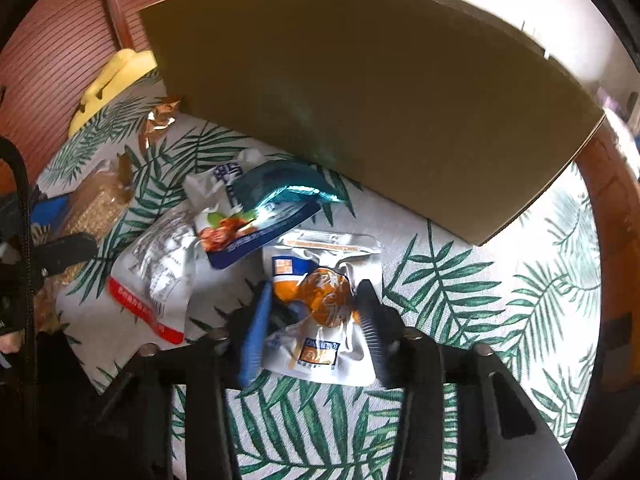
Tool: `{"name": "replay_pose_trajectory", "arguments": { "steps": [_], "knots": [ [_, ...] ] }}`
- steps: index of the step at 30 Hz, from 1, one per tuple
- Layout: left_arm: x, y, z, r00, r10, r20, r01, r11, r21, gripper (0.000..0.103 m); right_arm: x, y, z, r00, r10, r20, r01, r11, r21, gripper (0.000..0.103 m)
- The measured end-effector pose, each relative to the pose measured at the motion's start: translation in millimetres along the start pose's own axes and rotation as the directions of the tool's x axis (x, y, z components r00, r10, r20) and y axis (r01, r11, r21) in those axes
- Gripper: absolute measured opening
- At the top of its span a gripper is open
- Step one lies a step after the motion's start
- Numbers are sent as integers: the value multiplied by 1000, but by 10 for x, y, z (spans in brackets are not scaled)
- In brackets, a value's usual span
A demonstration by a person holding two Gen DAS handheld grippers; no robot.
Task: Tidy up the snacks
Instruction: 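Grasp the granola bar with the left tool while the right tool grasps the white-orange pouch, then carry both packs over the cardboard box and open both tools to drop them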
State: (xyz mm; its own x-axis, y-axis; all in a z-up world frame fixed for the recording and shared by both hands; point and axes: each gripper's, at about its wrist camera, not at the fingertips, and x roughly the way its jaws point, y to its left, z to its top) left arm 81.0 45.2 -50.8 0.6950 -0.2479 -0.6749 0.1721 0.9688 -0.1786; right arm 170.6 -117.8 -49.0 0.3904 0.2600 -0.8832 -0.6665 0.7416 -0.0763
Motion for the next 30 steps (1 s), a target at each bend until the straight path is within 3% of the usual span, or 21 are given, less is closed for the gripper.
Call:
{"name": "replay_pose_trajectory", "arguments": {
  "steps": [20,30],
  "knots": [
    [-9,-86,9,1000,-21,7,21,1000,8,42,-325,7,-156,994,-6,109,2,1000,30,38],
    [-104,-129,362,998,-23,60,21,999,40,42,-709,54,-49,980,-37,197,36,999,7,38]
  ]
}}
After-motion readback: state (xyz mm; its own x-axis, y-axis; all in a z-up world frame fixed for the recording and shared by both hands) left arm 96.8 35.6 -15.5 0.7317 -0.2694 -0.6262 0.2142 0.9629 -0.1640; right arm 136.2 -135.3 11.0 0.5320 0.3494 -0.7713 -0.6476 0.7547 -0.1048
